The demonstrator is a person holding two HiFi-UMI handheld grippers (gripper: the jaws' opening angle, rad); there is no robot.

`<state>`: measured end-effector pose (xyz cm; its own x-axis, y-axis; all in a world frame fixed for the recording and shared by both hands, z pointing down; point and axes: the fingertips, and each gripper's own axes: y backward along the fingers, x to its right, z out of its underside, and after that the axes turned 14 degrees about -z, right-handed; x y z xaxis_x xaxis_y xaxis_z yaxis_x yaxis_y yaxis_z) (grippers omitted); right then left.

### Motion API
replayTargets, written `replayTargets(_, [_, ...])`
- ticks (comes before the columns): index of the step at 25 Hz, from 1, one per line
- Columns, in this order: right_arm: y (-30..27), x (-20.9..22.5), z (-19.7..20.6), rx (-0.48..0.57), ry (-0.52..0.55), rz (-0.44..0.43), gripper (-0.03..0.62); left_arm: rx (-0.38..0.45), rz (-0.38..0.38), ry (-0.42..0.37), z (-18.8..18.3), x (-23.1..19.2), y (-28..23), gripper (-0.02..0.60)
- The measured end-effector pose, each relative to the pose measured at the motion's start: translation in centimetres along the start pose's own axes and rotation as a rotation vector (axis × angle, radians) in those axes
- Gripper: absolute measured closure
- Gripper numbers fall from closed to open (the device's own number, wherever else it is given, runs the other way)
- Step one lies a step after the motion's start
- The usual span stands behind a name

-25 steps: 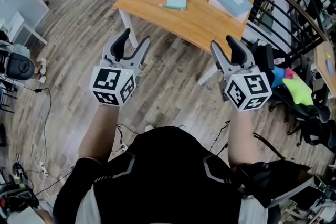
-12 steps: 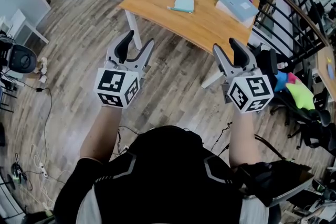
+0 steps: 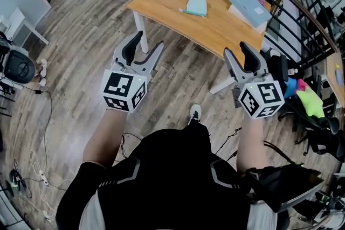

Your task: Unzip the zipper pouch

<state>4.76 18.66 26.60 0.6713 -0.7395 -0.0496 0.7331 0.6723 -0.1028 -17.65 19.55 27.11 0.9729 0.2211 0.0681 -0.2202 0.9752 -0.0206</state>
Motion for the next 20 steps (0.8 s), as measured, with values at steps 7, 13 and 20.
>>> replayTargets(7, [-5.3, 4.8, 0.6, 0.010, -0.004, -0.057, 0.359, -0.020, -0.049, -0.014, 1.1, -1.6, -4.7, 0.321])
replayTargets(13, [-11.2, 11.0, 1.1, -0.007, -0.002, -0.149, 0.359, -0.031, -0.125, 0.002, 1.2, -2.7, -11.0, 0.321])
replayTargets(20, [-16.2, 18.9, 2.3, -0.047, -0.001, -0.232, 0.365, -0.054, -0.180, 0.018, 1.1, -2.8, -19.2, 0.321])
